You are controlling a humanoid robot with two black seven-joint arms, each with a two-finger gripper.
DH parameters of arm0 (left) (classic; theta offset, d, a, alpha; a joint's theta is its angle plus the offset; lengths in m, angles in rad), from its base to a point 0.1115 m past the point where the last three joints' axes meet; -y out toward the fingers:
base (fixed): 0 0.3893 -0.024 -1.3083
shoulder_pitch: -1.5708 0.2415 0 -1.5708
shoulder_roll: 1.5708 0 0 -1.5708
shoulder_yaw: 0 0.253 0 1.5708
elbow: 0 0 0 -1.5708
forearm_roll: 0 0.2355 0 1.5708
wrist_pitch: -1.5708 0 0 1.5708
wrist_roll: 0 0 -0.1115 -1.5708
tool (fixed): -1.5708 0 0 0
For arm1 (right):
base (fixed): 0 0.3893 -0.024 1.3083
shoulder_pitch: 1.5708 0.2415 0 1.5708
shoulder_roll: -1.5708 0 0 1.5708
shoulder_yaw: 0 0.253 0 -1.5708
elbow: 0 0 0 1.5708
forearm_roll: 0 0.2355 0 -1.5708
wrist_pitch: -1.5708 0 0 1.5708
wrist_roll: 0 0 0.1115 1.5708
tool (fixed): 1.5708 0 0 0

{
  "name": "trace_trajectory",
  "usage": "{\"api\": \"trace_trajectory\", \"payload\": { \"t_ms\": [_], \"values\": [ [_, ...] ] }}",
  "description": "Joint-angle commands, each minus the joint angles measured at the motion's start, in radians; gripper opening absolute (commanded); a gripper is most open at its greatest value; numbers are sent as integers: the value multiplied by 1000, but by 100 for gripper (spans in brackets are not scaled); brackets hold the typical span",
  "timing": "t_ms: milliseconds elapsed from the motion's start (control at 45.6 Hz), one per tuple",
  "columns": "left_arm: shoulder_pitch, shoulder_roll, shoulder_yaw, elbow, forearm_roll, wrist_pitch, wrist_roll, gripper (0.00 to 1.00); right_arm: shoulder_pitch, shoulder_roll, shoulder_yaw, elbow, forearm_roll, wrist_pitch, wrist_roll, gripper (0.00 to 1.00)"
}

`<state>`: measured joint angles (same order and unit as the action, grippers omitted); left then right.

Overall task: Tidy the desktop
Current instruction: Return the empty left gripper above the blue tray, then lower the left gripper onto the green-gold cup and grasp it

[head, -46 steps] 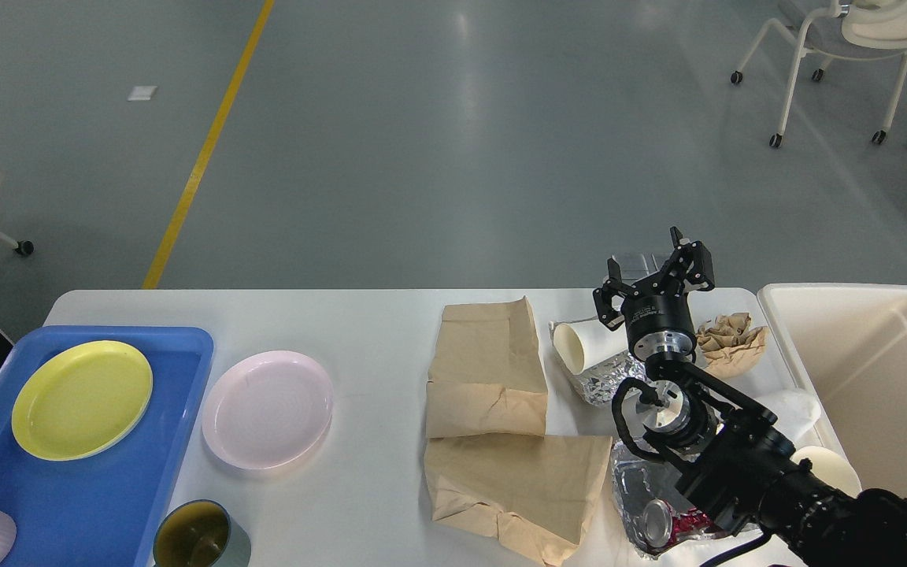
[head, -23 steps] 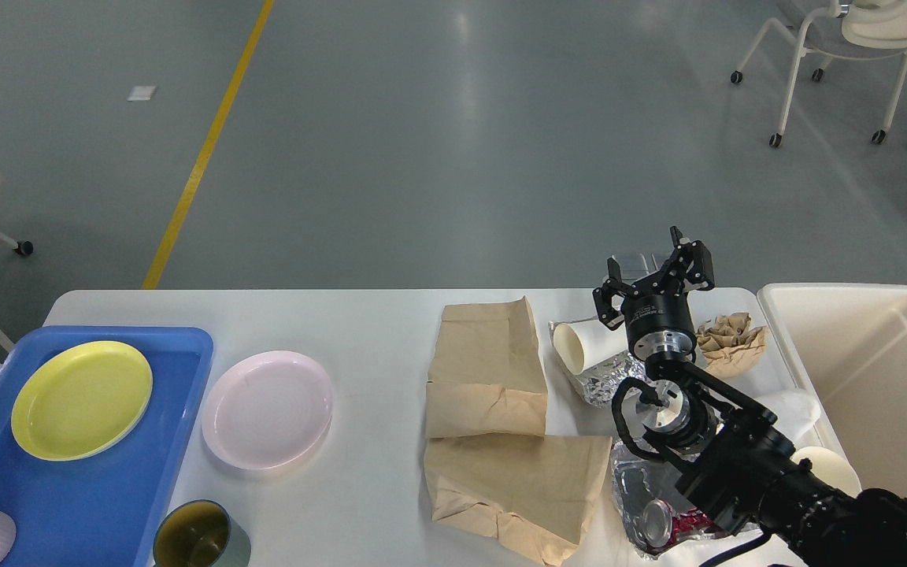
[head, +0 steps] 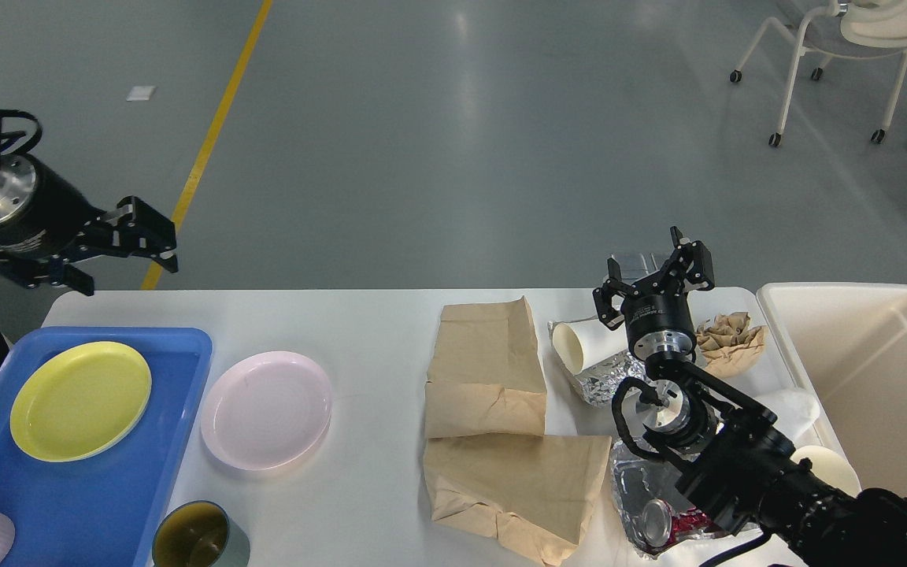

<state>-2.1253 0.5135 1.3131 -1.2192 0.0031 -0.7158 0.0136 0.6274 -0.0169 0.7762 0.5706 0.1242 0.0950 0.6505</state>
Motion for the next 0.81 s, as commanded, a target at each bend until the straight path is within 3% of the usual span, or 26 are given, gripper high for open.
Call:
{"api": "trace_trajectory", "payload": {
  "t_ms": [0, 351, 526, 789],
  "values": [
    [-25, -49, -84, -11, -18, -4, 5, 96, 0, 0, 0, 0, 0, 0, 0, 100],
    [-47, -81, -127, -63, -6, -25, 19, 96, 0, 0, 0, 0, 0, 0, 0, 100],
    [53, -107, -126, -143, -6, -10, 112, 95, 0, 0, 0, 0, 0, 0, 0, 100],
    [168, -101, -115, -224, 20, -8, 209, 93, 0, 0, 0, 0, 0, 0, 0, 100]
  ]
}}
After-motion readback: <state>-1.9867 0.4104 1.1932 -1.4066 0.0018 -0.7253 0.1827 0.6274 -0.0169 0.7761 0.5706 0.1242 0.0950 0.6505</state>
